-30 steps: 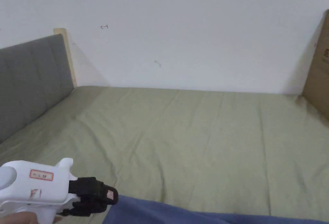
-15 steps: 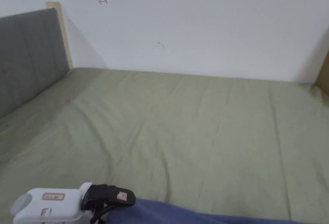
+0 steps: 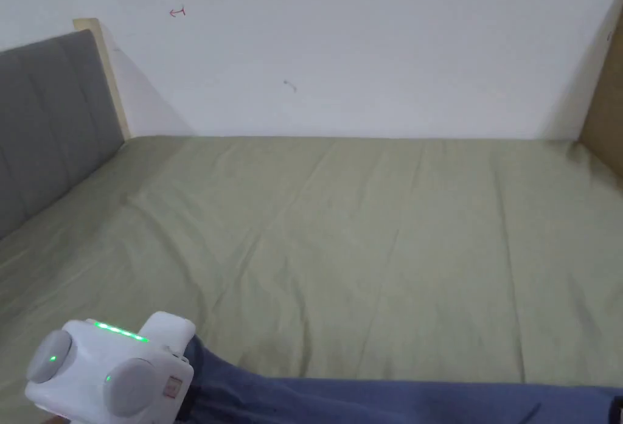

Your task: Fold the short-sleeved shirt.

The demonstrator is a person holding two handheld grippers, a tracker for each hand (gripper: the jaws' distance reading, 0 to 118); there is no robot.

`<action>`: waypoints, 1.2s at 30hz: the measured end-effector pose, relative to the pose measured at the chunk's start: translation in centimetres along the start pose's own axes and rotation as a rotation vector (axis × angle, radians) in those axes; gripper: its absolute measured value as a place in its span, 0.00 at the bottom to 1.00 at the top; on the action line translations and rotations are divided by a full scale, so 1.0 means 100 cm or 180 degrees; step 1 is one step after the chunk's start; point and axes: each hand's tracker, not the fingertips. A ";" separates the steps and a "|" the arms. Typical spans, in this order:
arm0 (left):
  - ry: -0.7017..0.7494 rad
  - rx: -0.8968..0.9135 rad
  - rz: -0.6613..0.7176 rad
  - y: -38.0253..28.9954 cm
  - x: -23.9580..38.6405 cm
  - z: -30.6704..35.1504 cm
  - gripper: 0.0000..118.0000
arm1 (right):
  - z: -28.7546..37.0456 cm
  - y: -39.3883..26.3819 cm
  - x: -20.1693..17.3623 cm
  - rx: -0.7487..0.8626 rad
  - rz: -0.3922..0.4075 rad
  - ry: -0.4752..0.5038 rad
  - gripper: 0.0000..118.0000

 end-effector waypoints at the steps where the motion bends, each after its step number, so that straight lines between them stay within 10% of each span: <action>1: -0.0050 0.0060 -0.0031 0.005 0.006 0.003 0.03 | 0.002 -0.001 0.002 0.0005 -0.0028 0.0018 0.00; 10: -0.2481 -0.0354 0.0912 0.076 0.130 0.034 0.11 | 0.037 -0.001 0.034 0.0042 -0.0352 -0.0010 0.00; 11: -0.2666 -0.0480 0.0891 0.081 0.154 0.034 0.33 | 0.042 0.000 0.038 0.0053 -0.0373 -0.0044 0.00; 12: -0.2829 -0.0564 0.0944 0.087 0.170 0.029 0.76 | 0.046 0.002 0.042 0.0064 -0.0386 -0.0067 0.00; 13: -0.2707 -0.0574 0.0922 0.091 0.176 0.024 0.98 | 0.049 0.003 0.046 0.0074 -0.0393 -0.0086 0.00; 14: -0.2656 -0.0516 0.0927 0.095 0.182 0.022 0.99 | 0.052 0.004 0.049 0.0093 -0.0397 -0.0108 0.00; 22: -0.2251 -0.0155 0.1074 0.075 0.132 0.052 0.91 | 0.053 -0.001 0.065 0.0142 -0.0543 -0.0136 0.00; 23: -0.2275 -0.0075 0.1071 0.072 0.124 0.055 0.72 | 0.052 -0.003 0.066 0.0120 -0.0570 -0.0126 0.00; 24: -0.2253 -0.0012 0.1068 0.067 0.121 0.055 0.25 | 0.050 -0.006 0.067 0.0101 -0.0593 -0.0115 0.00; 25: -0.2212 0.0026 0.1051 0.064 0.122 0.053 0.00 | 0.050 -0.007 0.067 0.0086 -0.0602 -0.0109 0.00; 36: -0.2306 -0.0546 0.0400 0.059 0.257 -0.011 0.00 | 0.049 -0.011 0.072 -0.0024 -0.0502 -0.0197 0.00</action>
